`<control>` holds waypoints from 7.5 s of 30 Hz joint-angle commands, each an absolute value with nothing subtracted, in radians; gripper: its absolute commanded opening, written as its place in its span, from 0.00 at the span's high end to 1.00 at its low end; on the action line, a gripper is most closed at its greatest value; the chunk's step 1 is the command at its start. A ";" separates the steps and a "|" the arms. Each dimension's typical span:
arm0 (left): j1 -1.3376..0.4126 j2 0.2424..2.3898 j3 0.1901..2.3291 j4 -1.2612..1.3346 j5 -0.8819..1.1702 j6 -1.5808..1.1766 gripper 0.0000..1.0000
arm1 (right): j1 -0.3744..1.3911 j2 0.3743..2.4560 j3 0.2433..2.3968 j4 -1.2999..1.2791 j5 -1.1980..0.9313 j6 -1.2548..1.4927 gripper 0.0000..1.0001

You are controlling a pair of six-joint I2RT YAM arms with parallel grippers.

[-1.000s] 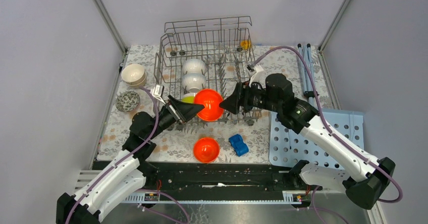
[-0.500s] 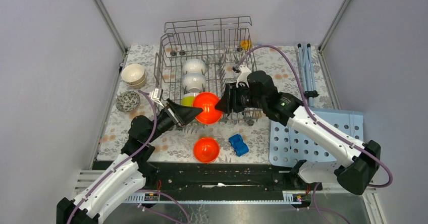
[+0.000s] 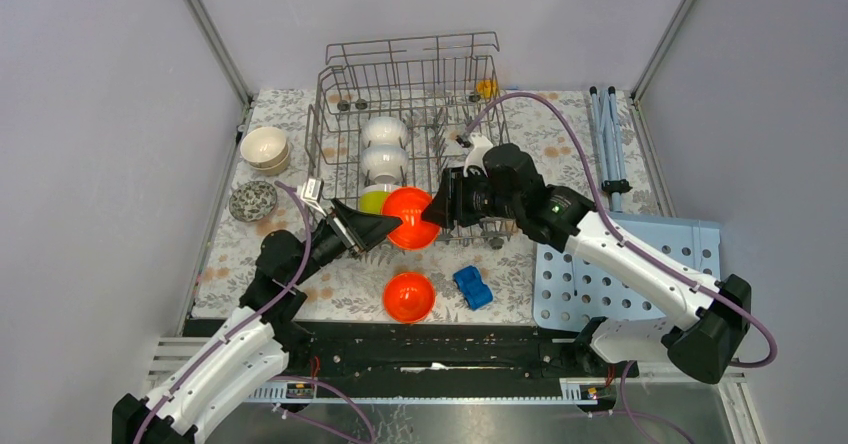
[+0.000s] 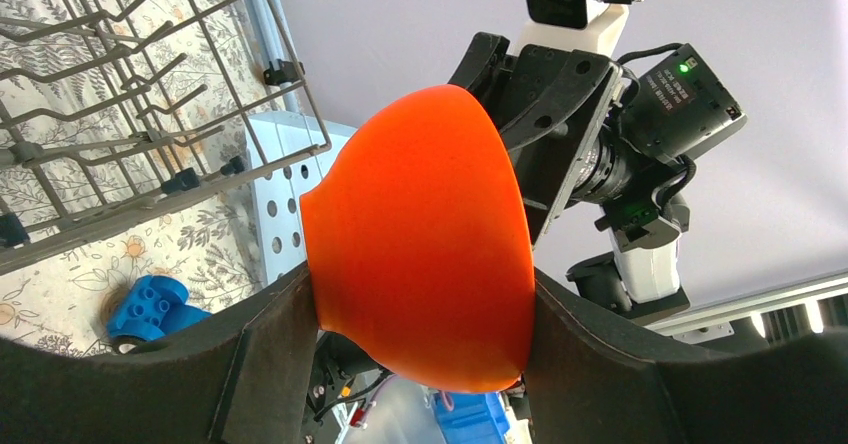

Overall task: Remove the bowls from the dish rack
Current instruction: Place the bowl with the bowl.

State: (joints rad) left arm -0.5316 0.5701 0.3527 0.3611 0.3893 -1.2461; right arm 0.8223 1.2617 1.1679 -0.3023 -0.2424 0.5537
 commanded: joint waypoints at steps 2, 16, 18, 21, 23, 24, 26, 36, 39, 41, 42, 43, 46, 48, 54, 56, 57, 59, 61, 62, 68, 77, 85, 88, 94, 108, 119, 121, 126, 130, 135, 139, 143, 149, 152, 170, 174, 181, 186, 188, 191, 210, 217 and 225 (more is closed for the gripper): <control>-0.531 0.541 0.359 0.390 0.368 -1.227 1.00 | 0.834 1.204 1.170 -0.253 -0.123 0.579 0.50; -0.531 0.523 0.351 0.389 0.356 -1.247 1.00 | 0.843 1.226 1.126 -0.189 -0.104 0.639 0.56; -0.531 0.522 0.349 0.388 0.356 -1.247 1.00 | 0.846 1.232 1.126 -0.179 -0.108 0.643 0.58; -0.531 0.524 0.344 0.392 0.355 -1.252 1.00 | 0.853 1.241 1.123 -0.169 -0.117 0.651 0.62; -0.530 0.526 0.342 0.393 0.353 -1.253 1.00 | 0.859 1.246 1.119 -0.166 -0.120 0.653 0.66; -0.531 0.529 0.343 0.393 0.353 -1.253 1.00 | 0.862 1.247 1.115 -0.164 -0.121 0.652 0.69; -0.531 0.531 0.343 0.393 0.353 -1.255 1.00 | 0.865 1.243 1.106 -0.161 -0.119 0.652 0.78; -0.531 0.518 0.400 0.172 0.286 -1.125 0.34 | 0.865 1.199 1.120 -0.247 -0.064 0.610 1.00; -0.531 0.531 0.465 0.056 0.262 -1.061 0.10 | 0.867 1.181 1.139 -0.300 -0.055 0.584 1.00; -0.531 0.543 0.520 -0.035 0.240 -0.998 0.02 | 0.866 1.167 1.150 -0.332 -0.052 0.567 1.00; -0.531 0.546 0.562 -0.081 0.230 -0.970 0.01 | 0.866 1.162 1.155 -0.347 -0.049 0.560 1.00; -0.530 0.547 0.593 -0.128 0.210 -0.941 0.01 | 0.866 1.155 1.158 -0.361 -0.042 0.554 1.00; -0.531 0.551 0.685 -0.290 0.130 -0.863 0.01 | 0.867 1.138 1.165 -0.412 -0.010 0.533 1.00; -0.531 0.574 0.763 -0.399 0.085 -0.807 0.01 | 0.866 1.138 1.179 -0.460 0.032 0.514 1.00; -0.562 0.699 0.974 -0.661 0.005 -0.687 0.01 | 0.866 1.163 1.226 -0.546 0.117 0.471 1.00; -0.596 0.729 1.008 -0.706 -0.046 -0.673 0.07 | 0.867 1.174 1.235 -0.555 0.133 0.461 1.00; -0.615 0.750 1.024 -0.729 -0.059 -0.667 0.12 | 0.867 1.180 1.238 -0.555 0.138 0.456 1.00; -0.676 0.787 1.053 -0.759 -0.101 -0.672 0.18 | 0.870 1.193 1.244 -0.554 0.143 0.454 1.00; -0.759 0.810 1.074 -0.761 -0.159 -0.694 0.21 | 0.875 1.208 1.254 -0.552 0.147 0.452 1.00; -0.806 0.827 1.088 -0.764 -0.197 -0.706 0.22 | 0.877 1.215 1.259 -0.552 0.149 0.451 1.00; -1.109 0.978 1.219 -0.825 -0.509 -0.760 0.23 | 0.893 1.249 1.286 -0.557 0.173 0.447 1.00; -1.167 1.089 1.253 -0.864 -0.634 -0.772 0.45 | 0.903 1.253 1.277 -0.547 0.182 0.462 1.00; -1.167 1.147 1.261 -0.865 -0.667 -0.785 0.61 | 0.918 1.254 1.265 -0.529 0.178 0.476 1.00; -1.167 1.155 1.256 -0.864 -0.673 -0.786 0.73 | 0.924 1.252 1.267 -0.528 0.181 0.476 1.00; -1.167 1.148 1.237 -0.857 -0.663 -0.786 1.00 | 0.930 1.242 1.256 -0.520 0.167 0.476 0.98; -1.168 0.980 1.161 -0.887 -0.587 -0.759 1.00 | 0.930 1.035 1.119 -0.470 0.084 0.438 0.00; -1.168 0.876 1.006 -0.923 -0.375 -0.759 1.00 | 0.930 0.537 0.661 -0.252 -0.047 0.388 0.00; -1.167 0.883 0.982 -0.922 -0.367 -0.772 1.00 | 0.930 0.470 0.594 -0.233 -0.044 0.414 0.00; -1.167 0.908 0.917 -0.857 -0.348 -0.775 1.00 | 0.930 0.398 0.482 -0.188 -0.030 0.476 0.00; -1.165 0.943 0.846 -0.797 -0.348 -0.788 1.00 | 0.930 0.414 0.424 -0.137 -0.051 0.515 0.01; -1.164 0.972 0.806 -0.748 -0.338 -0.804 1.00 | 0.930 0.449 0.386 -0.092 -0.063 0.550 0.01; -1.163 0.967 0.792 -0.742 -0.364 -0.818 1.00 | 0.930 0.452 0.356 -0.031 -0.079 0.582 0.01; -1.162 0.964 0.767 -0.746 -0.378 -0.830 1.00 | 0.931 0.450 0.327 -0.010 -0.072 0.599 0.01; -1.161 0.964 0.730 -0.749 -0.405 -0.851 1.00 | 0.930 0.464 0.314 0.034 -0.083 0.618 0.01; -1.160 0.952 0.715 -0.750 -0.421 -0.861 1.00 | 0.931 0.468 0.311 0.038 -0.083 0.622 0.01; -1.155 0.970 0.670 -0.658 -0.428 -0.882 1.00 | 0.931 0.465 0.284 0.054 -0.092 0.647 0.02; -1.155 0.991 0.673 -0.652 -0.427 -0.879 1.00 | 0.930 0.462 0.283 0.051 -0.090 0.644 0.02; -1.152 0.992 0.662 -0.652 -0.436 -0.886 1.00 | 0.931 0.456 0.278 0.048 -0.089 0.643 0.02; -1.153 1.008 0.654 -0.640 -0.431 -0.890 1.00 | 0.931 0.455 0.277 0.044 -0.087 0.643 0.02; -1.152 1.012 0.655 -0.639 -0.431 -0.891 1.00 | 0.931 0.453 0.277 0.042 -0.087 0.644 0.02; -1.152 1.010 0.652 -0.637 -0.428 -0.892 0.98 | 0.931 0.449 0.276 0.037 -0.086 0.644 0.02; -1.153 0.964 0.675 -0.678 -0.412 -0.908 0.52 | 0.931 0.440 0.278 0.026 -0.081 0.640 0.02; -1.152 0.933 0.672 -0.706 -0.446 -0.917 0.59 | 0.931 0.442 0.276 0.026 -0.080 0.639 0.02; -1.152 0.944 0.641 -0.682 -0.449 -0.931 0.81 | 0.930 0.435 0.261 0.033 -0.083 0.653 0.02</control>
